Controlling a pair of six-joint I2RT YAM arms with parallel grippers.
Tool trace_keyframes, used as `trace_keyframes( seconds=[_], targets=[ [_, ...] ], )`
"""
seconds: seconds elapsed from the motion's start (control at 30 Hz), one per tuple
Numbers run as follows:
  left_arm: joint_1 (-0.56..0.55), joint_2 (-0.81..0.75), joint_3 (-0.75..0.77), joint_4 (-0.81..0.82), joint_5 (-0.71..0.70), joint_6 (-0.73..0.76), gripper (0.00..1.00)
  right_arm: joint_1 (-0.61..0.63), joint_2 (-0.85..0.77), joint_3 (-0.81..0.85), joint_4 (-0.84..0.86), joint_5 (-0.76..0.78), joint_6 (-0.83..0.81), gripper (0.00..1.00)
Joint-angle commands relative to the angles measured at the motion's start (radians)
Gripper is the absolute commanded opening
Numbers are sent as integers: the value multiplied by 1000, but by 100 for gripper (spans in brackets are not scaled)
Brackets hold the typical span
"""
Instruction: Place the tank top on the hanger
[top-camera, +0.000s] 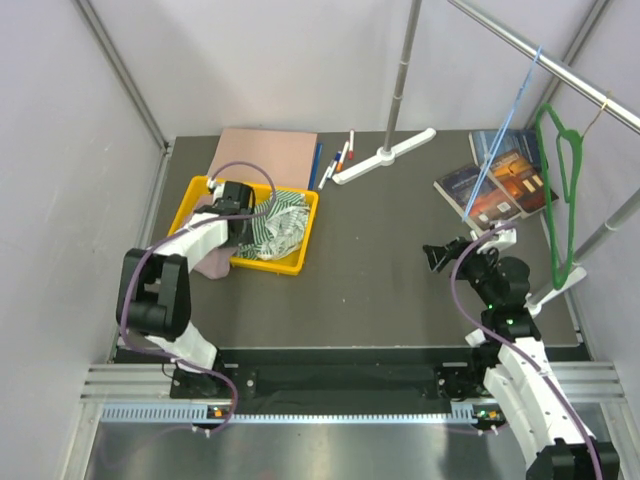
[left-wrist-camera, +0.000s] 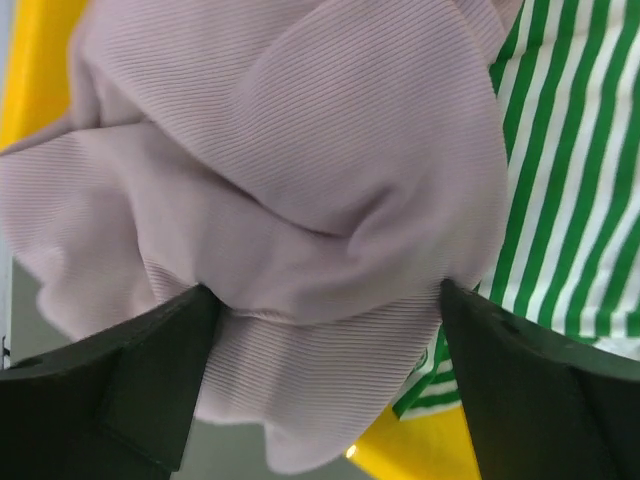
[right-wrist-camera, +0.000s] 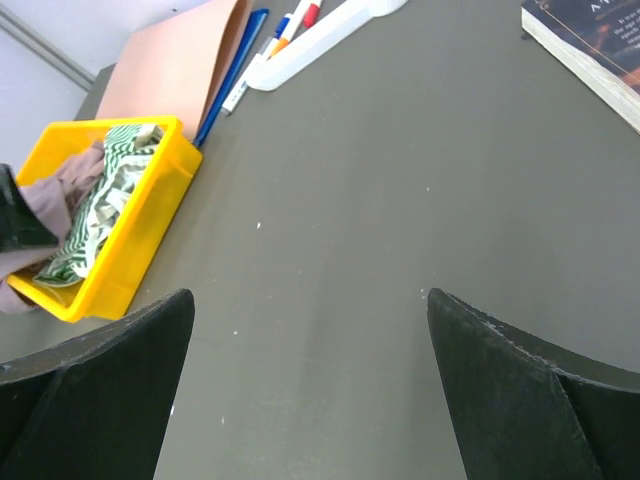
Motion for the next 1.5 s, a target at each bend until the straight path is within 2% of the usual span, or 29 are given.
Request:
trace_keyframes(
  seconds=[0.0,0.03,0.13,0.23,0.4,0.57,0.6,0.83,0.87,0.93,0.97,1.07,1.17,1.2,1.23,1.27,1.3,1.33,1.37,1.4,1.43,1.47],
  targets=[
    [0,44,23,55,-2,28,78,4,-36,-23,16,-19,13,100],
    [0,46,26,39,-16,20,40,5,-39,-23,10,-19,12,100],
    [-2,-3,46,24,-15,-13,0,6,-49,-25,-4,-22,7,100],
    [-2,-101,68,24,-15,-9,0,5,-49,-28,-1,-22,7,100],
    [-42,-274,198,-30,37,46,0,6,-29,-28,5,-27,-2,99],
    [-230,-368,345,-73,46,111,0,5,4,-45,36,-25,-10,100],
    [-253,-380,374,-89,100,120,0,6,10,-48,47,-30,-8,100],
    [-511,-344,555,-105,336,148,0,7,20,-63,54,-63,12,100],
    [-574,-319,586,-102,356,151,0,7,14,-66,54,-65,15,100],
    [-632,-296,609,-93,382,152,0,7,0,-71,39,-62,16,100],
    [-669,-279,611,-79,416,152,0,6,-12,-70,33,-60,16,100],
    [-686,-259,570,-22,497,137,0,7,-43,-68,2,-57,12,99],
    [-685,-247,442,56,433,120,0,7,-71,-68,-36,-53,10,100],
    [-685,-241,372,71,416,118,1,7,-75,-68,-44,-50,12,100],
    [-683,-229,346,81,400,118,6,6,-83,-71,-50,-47,12,100],
    [-683,-195,324,88,369,118,34,6,-85,-73,-62,-40,12,100],
    [-683,-177,280,90,332,117,50,6,-85,-74,-68,-37,10,100],
    [-683,-157,264,87,283,105,55,6,-82,-76,-73,-39,9,100],
    [-683,-119,246,84,237,91,78,7,-79,-77,-78,-39,7,100],
    [-683,-97,237,49,135,80,86,7,-74,-80,-79,-40,7,99],
    [-683,-82,237,24,102,62,94,7,-65,-82,-79,-48,-2,98],
    [-683,-57,237,-14,76,16,98,7,-57,-83,-73,-71,-10,98]
  ],
)
